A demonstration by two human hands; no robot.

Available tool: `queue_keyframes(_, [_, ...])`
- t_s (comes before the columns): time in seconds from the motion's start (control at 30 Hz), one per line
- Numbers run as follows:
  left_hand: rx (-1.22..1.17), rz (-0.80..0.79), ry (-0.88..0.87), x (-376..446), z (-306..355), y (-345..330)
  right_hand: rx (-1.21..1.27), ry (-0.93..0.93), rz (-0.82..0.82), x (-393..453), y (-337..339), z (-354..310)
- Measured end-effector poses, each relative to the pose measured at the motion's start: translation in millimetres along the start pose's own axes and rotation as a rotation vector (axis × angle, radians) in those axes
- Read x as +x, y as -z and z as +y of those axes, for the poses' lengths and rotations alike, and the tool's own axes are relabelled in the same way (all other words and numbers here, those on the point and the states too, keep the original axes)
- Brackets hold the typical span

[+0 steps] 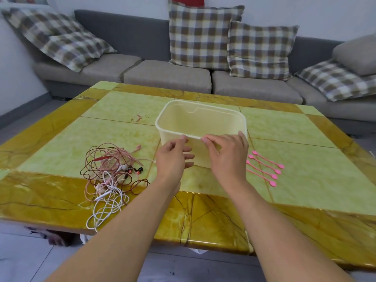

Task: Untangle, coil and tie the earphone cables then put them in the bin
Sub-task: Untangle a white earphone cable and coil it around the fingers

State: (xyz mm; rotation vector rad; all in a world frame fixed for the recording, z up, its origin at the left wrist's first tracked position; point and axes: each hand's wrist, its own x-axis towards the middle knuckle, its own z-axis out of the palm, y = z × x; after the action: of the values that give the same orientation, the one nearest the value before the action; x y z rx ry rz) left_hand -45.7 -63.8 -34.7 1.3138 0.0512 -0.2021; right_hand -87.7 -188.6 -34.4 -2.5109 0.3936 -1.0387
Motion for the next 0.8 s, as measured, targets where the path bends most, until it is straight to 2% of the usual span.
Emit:
queue_keyframes(0.23, [0.127,0.074,0.01,5.4,-6.3,38.5,0.049,0.044,-0.012,27.1,-17.1,10.8])
queue_keyframes(0.37, [0.229,0.17,-0.093,10.9,-1.7,74.3,0.073,0.056,-0.012,42.9,-27.2,11.1])
queue_keyframes(0.47, [0.273,0.228,-0.194,9.9,9.9,97.4,0.033,-0.009,0.039,46.7,-33.1,3.6])
queue_keyframes(0.57, [0.317,0.249,-0.256,3.9,22.6,122.2,0.022,0.024,0.041,29.3,-40.6,-33.6])
queue_keyframes(0.63, [0.37,0.25,-0.286,1.8,26.0,139.4,0.22,0.049,-0.154,6.7,-40.9,-72.5])
queue_keyframes(0.7, [0.418,0.241,-0.287,0.6,26.0,155.6,0.429,0.053,-0.495,-19.9,-41.3,-107.7])
queue_keyframes(0.8, [0.476,0.169,-0.25,2.1,21.7,176.8,0.373,0.307,-0.865,-54.6,-43.2,-138.3])
